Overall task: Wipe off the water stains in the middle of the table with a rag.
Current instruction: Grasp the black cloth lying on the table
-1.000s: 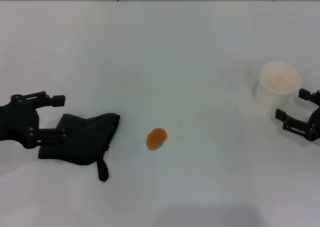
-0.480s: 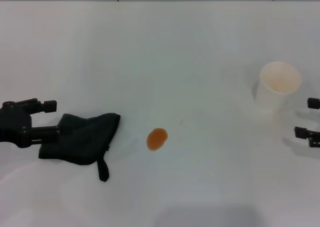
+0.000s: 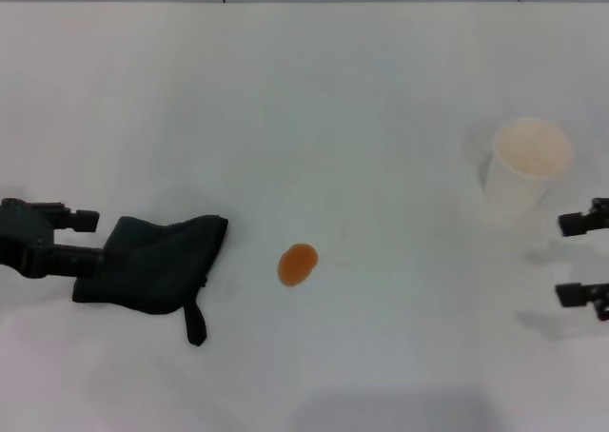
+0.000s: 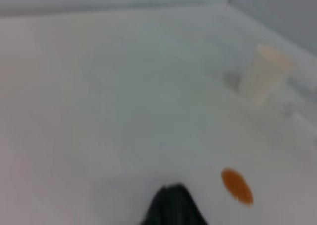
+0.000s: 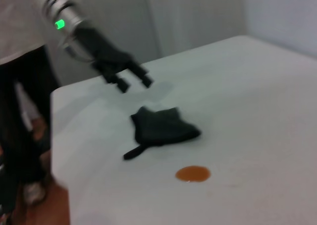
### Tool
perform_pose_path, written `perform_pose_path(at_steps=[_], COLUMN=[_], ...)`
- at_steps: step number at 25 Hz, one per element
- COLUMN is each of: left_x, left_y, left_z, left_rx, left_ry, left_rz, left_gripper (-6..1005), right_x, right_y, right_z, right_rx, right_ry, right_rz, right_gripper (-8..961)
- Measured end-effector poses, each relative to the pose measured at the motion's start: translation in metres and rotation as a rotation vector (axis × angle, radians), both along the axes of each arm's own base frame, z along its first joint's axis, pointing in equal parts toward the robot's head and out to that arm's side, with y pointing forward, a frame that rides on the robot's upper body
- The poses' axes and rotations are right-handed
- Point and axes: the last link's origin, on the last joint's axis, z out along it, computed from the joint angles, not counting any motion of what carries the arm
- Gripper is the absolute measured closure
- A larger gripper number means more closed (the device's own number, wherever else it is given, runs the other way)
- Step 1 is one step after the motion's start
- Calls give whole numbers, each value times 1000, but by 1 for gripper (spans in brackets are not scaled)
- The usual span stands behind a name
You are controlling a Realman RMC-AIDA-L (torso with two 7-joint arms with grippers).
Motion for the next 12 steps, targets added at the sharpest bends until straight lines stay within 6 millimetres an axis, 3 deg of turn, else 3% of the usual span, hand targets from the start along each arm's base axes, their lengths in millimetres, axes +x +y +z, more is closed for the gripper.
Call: perform_pose_path(at_steps=[7, 12], left_x=[11, 18], left_y=[21, 31], left_z=[8, 6], left_rx=[-104, -135], left_ry=[170, 243], left_rz=[-20, -63], left_gripper=[124, 124], right_x=[-39, -52], right_y=[14, 21], right_z=[-25, -45], right_rx=[-113, -160], right_ry=[-90, -129], right_rz=[26, 42], right_gripper=[84, 84])
